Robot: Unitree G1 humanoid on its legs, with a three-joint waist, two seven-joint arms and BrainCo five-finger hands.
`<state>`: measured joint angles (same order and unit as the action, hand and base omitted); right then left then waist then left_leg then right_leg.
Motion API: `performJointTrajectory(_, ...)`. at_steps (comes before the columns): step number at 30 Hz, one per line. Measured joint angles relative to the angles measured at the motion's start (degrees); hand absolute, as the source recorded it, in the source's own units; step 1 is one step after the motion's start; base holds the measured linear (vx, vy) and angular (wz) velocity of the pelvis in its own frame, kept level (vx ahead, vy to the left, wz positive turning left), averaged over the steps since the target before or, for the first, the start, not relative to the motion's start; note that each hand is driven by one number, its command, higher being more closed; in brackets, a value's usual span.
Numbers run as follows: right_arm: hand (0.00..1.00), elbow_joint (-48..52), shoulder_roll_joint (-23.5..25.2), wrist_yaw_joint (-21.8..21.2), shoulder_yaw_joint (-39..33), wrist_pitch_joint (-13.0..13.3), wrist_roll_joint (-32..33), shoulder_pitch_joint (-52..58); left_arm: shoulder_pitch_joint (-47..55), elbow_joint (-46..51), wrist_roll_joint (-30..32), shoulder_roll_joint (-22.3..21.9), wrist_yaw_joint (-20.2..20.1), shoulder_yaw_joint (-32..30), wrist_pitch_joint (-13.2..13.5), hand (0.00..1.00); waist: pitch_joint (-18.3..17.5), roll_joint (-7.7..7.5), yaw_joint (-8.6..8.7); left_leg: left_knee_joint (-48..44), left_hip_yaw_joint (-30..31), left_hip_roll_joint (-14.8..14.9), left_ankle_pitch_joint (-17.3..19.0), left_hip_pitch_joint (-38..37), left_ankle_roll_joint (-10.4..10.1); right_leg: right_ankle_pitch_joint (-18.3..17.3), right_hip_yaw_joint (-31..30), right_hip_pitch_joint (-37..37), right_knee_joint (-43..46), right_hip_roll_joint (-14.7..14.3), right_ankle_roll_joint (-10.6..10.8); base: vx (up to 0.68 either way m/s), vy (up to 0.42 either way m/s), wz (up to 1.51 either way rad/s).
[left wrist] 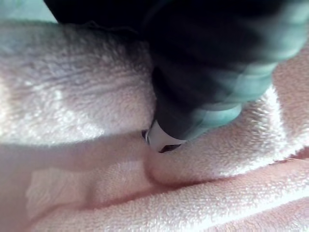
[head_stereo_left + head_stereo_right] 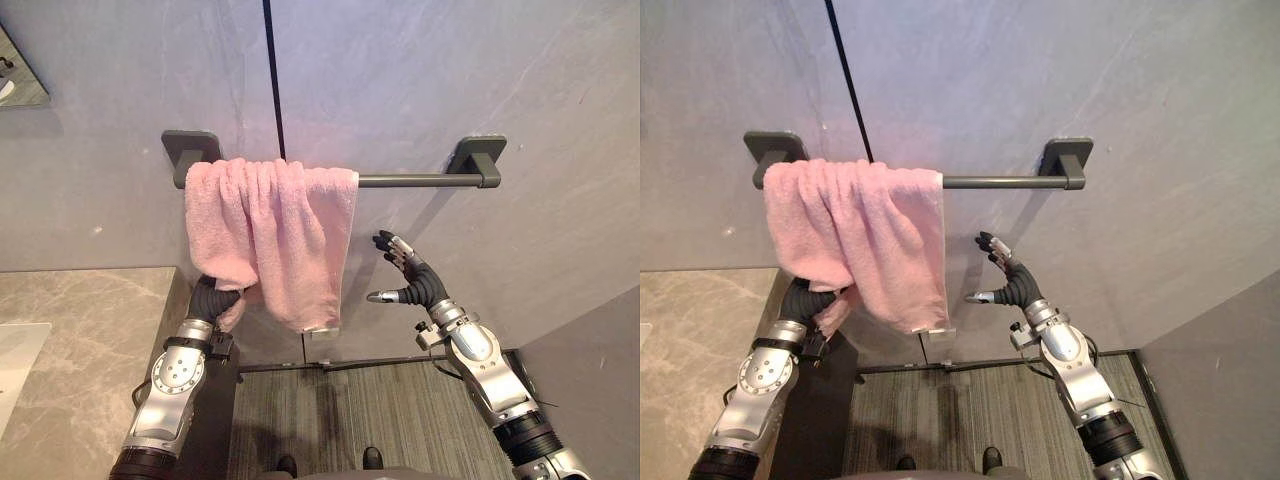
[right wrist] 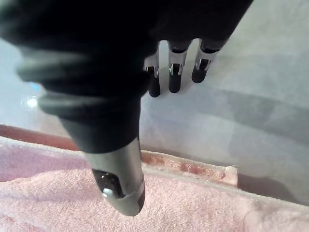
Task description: Organize washtable
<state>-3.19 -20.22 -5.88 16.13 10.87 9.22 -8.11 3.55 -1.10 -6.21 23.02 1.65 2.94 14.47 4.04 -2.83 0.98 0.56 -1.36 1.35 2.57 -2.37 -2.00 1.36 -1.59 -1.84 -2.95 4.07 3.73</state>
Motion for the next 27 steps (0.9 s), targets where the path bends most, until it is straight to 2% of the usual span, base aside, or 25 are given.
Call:
performJointTrajectory(11, 0.0, -3.4, 0.2, 0.7, 5.1, -0.1, 0.5, -7.0, -0.2, 0.0, -1.0, 0.1, 0.0, 1.6, 0.0, 1.0, 0.0, -0.01, -0.57, 1.0, 2.2, 0.1, -1.7, 0.6, -0.1, 0.0, 2.0, 0.2, 0.5, -0.1, -0.1, -0.04, -0.017, 0.11)
performJointTrajectory(12, 1.0, -3.5, 0.2, 0.7, 5.8, -0.1, 0.6, -7.4, -0.2, 0.0, -1.0, 0.1, 0.0, 1.7, 0.0, 1.0, 0.0, -0.02, -0.72, 1.0, 2.3, 0.1, -1.7, 0.6, -0.1, 0.0, 2.0, 0.2, 0.5, -0.1, -0.1, -0.03, -0.006, 0.02)
performJointTrajectory(17, 1.0, -4.9, 0.9, 0.8, 6.8, -0.2, 1.0, -8.6, -1.0, 0.0, -2.1, 0.1, 0.0, 2.7, 0.0, 1.0, -0.1, -0.09, -1.83, 1.1, 2.5, 0.1, -1.7, 0.8, -0.2, 0.0, 2.2, 0.3, 0.5, -0.1, -0.1, -0.01, -0.002, 0.01)
performJointTrajectory(27, 1.0, -6.4, 3.0, 0.8, 6.9, -0.2, 2.2, -11.5, -1.9, 0.0, -2.2, 0.2, -0.1, 3.7, 0.0, 1.0, -0.7, -0.58, -1.94, 1.2, 2.8, 0.1, -2.0, 1.9, -0.3, 0.0, 2.7, 1.1, 0.2, -0.1, -0.1, 0.0, -0.004, 0.02)
